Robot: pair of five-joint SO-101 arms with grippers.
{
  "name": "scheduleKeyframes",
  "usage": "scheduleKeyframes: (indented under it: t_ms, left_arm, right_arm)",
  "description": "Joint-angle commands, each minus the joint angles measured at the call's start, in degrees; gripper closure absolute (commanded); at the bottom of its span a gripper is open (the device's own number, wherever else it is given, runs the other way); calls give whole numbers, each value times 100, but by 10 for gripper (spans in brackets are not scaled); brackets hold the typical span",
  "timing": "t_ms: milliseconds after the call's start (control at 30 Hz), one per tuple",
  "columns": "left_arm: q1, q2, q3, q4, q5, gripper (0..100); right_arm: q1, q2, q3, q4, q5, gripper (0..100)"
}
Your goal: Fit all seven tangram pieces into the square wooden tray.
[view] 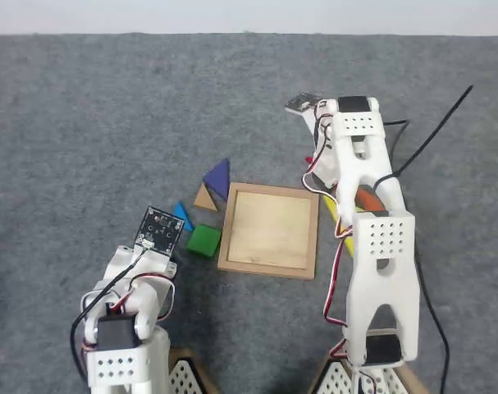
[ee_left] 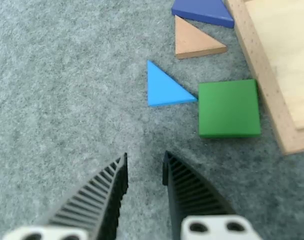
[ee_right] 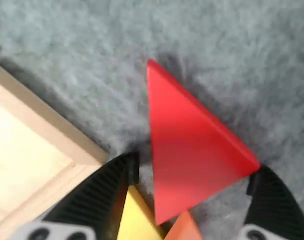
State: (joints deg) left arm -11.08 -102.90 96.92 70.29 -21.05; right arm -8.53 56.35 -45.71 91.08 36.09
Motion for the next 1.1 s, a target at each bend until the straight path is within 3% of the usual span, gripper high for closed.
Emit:
scheduleKeyframes:
  t_ms: [0, 333, 467, 567, 700, 900, 1067]
  left_arm:
    - [-26, -114, -40, 53, -53, 892]
    - [-26, -114, -40, 53, -53, 892]
    - [-26, -114, -40, 53, -53, 892]
    - [-26, -114, -40, 53, -53, 892]
    - [-26, -114, -40, 53, -53, 892]
    - [-26, -114, -40, 53, -53, 892]
    - [-26, -114, -40, 53, -53, 892]
  right_arm:
    - [-13, -4, -53, -532, 299, 626]
    - [-4, 31, 0, -497, 844, 631]
    - [-4, 110, -18, -444, 826, 764]
    - [4, 110, -26, -444, 615, 848]
    - [31, 163, -158, -435, 396, 822]
    - [13, 84, -211, -435, 325, 894]
    - [101, -233, -387, -330, -158, 880]
